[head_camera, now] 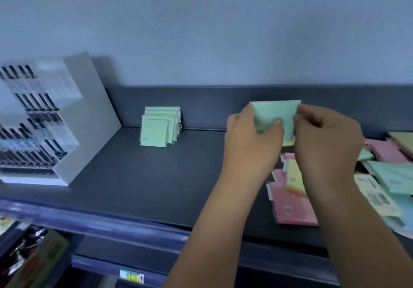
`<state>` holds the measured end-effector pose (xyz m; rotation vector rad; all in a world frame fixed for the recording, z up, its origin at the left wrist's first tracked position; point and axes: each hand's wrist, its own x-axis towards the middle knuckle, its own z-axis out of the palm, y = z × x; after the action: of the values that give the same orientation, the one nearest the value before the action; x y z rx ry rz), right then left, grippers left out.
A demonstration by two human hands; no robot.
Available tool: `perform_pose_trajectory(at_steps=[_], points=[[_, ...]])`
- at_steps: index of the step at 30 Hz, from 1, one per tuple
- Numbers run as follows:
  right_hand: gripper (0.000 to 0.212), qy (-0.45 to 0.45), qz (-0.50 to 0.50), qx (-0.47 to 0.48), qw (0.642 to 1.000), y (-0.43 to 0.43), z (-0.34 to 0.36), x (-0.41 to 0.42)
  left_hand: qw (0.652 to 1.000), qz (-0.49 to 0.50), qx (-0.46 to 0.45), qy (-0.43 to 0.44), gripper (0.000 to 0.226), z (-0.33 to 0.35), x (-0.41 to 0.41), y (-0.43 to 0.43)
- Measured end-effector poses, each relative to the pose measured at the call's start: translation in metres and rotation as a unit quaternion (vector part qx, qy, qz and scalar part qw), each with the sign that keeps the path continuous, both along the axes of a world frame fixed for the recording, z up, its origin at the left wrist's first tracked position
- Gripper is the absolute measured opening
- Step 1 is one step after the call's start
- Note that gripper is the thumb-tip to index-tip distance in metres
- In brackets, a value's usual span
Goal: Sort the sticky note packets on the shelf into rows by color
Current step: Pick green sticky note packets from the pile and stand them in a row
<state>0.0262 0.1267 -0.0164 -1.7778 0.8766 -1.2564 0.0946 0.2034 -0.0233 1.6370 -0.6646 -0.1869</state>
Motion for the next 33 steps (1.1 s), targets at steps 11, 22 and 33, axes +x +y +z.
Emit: perform_pose_trajectory(at_steps=[11,22,33], points=[[0.015,0.124,0.163,0.058,0.977,0.043,0.007,0.087,0.996,0.074,0.041,-0.019,0.032,0.008,0.092,0.059],[0.038,0.228,0.205,0.159,0.938,0.162,-0.019,0.194,0.985,0.064,0.101,0.122,0.023,-0.021,0.204,0.182],[0.036,0.203,0.139,0.227,0.942,0.190,-0.027,0.242,0.978,0.009,0.189,0.090,0.017,-0.029,0.258,0.205]])
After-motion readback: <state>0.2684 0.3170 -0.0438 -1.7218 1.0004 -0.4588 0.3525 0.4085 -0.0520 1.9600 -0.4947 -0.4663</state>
